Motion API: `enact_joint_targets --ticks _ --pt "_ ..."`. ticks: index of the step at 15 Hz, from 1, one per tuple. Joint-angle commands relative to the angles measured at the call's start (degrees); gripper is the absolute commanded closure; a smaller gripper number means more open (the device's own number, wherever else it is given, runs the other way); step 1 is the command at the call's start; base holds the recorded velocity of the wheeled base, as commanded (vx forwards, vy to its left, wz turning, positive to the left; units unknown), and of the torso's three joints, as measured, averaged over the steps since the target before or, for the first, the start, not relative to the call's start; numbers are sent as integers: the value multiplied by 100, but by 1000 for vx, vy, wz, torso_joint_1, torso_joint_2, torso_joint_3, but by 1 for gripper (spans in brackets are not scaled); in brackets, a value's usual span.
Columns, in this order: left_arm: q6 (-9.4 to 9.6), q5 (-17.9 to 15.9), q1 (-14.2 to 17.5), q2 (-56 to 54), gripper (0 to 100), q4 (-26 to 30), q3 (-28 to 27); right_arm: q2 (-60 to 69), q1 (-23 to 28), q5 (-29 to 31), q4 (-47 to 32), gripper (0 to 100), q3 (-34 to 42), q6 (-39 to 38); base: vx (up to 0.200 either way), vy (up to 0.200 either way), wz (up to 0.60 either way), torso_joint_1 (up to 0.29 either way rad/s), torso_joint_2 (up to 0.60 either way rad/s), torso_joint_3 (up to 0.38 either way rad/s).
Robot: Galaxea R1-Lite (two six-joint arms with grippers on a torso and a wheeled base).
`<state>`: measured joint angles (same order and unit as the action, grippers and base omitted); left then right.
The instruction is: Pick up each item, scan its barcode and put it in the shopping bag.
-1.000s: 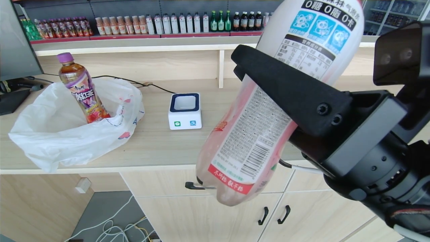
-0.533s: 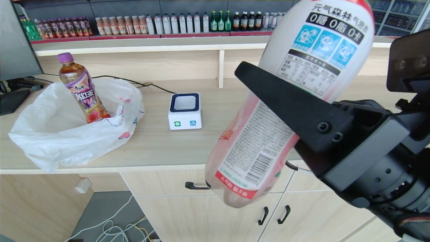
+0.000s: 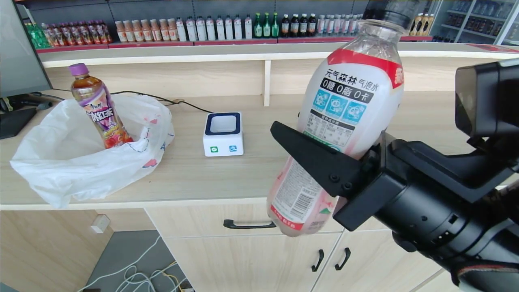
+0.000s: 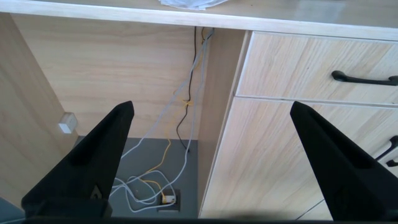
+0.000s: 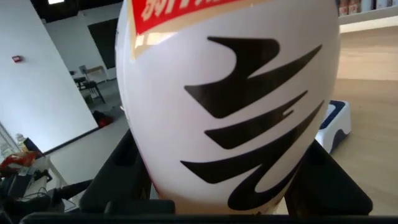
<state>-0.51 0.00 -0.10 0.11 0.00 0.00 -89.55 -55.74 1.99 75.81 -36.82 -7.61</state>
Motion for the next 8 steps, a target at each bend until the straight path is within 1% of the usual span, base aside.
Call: enact_joint_targets --ticks 1,2,3,6,8 --pt "-2 0 1 -2 0 0 0 26 36 320 -23 100 43 207 0 0 0 0 0 0" --pt "-2 0 1 -2 0 0 0 26 36 636 -23 100 87 295 0 0 0 0 0 0" --pt "-2 0 1 -2 0 0 0 26 36 777 -23 100 96 374 0 0 0 0 0 0" --pt "-2 0 1 -2 0 0 0 -18 168 1375 -14 100 157 1139 0 0 0 0 0 0" --pt "-2 0 1 -2 0 0 0 -27 388 1550 -5 100 219 1587 0 0 0 0 0 0"
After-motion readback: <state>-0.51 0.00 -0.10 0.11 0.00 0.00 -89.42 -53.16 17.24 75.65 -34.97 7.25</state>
